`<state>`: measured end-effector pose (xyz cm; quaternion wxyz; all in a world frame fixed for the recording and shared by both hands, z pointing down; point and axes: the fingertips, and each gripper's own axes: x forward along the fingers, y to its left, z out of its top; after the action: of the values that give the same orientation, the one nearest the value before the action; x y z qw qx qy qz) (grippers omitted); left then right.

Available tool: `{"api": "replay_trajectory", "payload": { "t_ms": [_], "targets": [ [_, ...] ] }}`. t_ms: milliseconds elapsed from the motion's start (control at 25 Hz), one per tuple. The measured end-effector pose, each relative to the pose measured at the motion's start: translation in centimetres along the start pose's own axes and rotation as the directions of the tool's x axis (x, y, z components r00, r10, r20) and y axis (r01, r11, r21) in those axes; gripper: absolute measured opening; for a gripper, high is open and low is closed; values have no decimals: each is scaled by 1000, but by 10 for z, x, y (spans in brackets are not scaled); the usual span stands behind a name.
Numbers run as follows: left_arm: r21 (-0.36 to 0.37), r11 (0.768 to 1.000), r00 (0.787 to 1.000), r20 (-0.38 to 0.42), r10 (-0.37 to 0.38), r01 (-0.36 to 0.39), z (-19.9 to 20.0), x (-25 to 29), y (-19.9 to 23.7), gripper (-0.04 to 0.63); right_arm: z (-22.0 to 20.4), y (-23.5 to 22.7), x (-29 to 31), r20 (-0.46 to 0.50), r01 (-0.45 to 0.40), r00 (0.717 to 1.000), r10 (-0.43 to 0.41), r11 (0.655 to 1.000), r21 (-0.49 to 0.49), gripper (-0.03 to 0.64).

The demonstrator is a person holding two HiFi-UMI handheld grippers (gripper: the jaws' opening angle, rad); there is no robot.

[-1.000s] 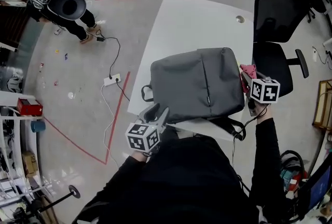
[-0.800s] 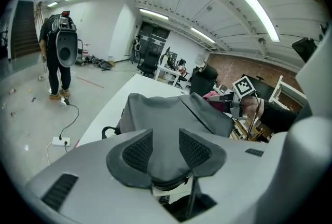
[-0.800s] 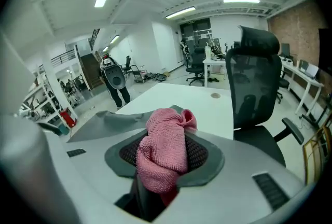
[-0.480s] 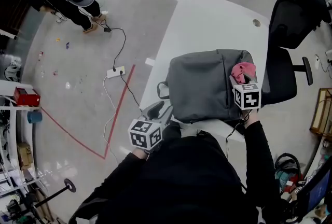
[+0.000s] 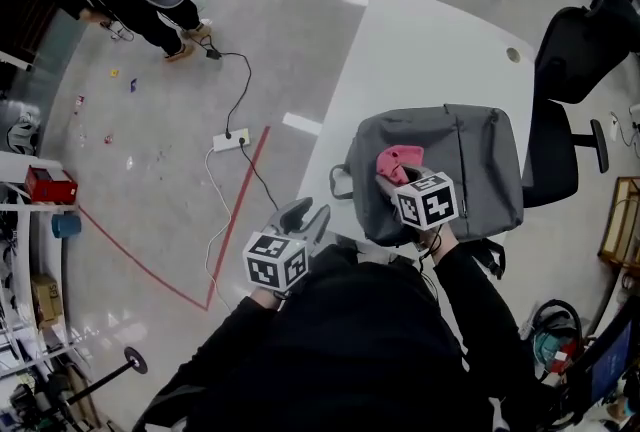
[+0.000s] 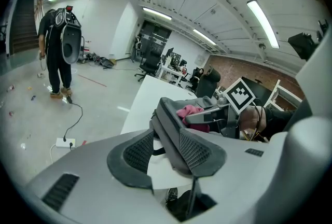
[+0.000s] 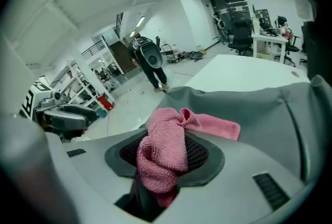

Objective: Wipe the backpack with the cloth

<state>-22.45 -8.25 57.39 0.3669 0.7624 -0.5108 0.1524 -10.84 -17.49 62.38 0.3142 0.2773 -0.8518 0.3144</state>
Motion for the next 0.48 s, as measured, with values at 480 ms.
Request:
{"api": "replay_trajectory", "payload": {
  "t_ms": [480],
  "targets": [
    [22, 1000, 1000, 8, -11, 11, -1, 6, -24, 160, 25, -29, -4, 64, 6, 998, -10, 999, 53, 163]
  ]
}}
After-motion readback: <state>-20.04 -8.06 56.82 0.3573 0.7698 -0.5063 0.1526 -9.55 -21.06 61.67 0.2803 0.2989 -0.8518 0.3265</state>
